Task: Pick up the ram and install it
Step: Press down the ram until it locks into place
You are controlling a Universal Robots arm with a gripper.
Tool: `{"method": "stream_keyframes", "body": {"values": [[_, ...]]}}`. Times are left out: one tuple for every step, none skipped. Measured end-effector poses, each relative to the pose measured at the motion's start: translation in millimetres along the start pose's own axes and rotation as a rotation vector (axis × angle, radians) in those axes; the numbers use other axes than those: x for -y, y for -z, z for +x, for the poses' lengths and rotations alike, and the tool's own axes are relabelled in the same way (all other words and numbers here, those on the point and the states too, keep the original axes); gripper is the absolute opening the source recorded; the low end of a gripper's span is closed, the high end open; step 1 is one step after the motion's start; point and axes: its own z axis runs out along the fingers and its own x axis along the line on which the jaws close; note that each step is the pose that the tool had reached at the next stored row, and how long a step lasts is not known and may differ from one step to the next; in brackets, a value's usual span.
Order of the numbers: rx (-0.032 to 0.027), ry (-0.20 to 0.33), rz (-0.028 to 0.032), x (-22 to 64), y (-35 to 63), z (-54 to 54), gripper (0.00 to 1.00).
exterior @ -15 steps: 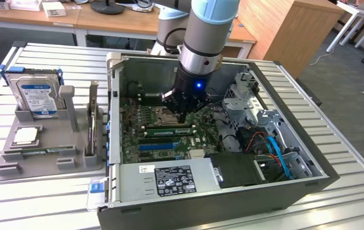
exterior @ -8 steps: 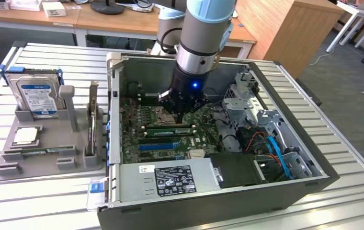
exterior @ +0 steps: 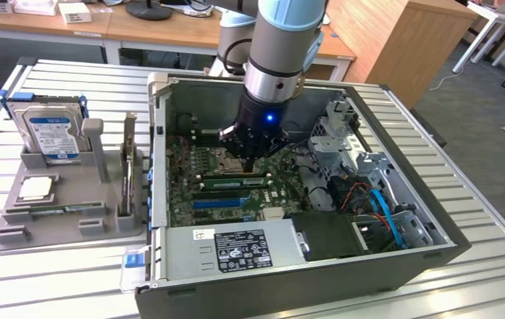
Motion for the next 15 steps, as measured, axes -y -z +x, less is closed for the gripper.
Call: {"method": "stream_keyframes", "body": {"values": [[0.0001,-0.011,0.0001,0.0,0.0,0.0,0.10],[0.0002,-0.021,0.0002,0.0,0.0,0.0,0.10],[0.0002,-0.022,0.0002,0.0,0.0,0.0,0.10],[0.0002,-0.022,0.0001,0.0,-0.1,0.0,0.10],[0.0005,-0.023,0.0002,0.0,-0.1,0.2,0.10],[0.0014,-0.023,0.0000,0.0,-0.2,0.5,0.10],[0.0026,-0.022,-0.0001,0.0,-0.2,1.0,0.10],[0.0044,-0.022,0.0000,0.0,-0.1,1.8,0.10],[0.0062,-0.022,-0.0001,0.1,-0.1,2.8,0.10],[0.0083,-0.022,-0.0001,0.1,-0.1,4.2,0.10],[0.0105,-0.022,-0.0001,0.1,0.0,5.8,0.10],[0.0125,-0.022,-0.0002,0.1,0.0,7.1,0.10],[0.0143,-0.022,-0.0003,0.1,0.0,7.9,0.10],[0.0145,-0.022,-0.0004,0.1,0.0,7.9,0.10],[0.0144,-0.022,-0.0001,0.1,0.6,7.9,0.10]]}}
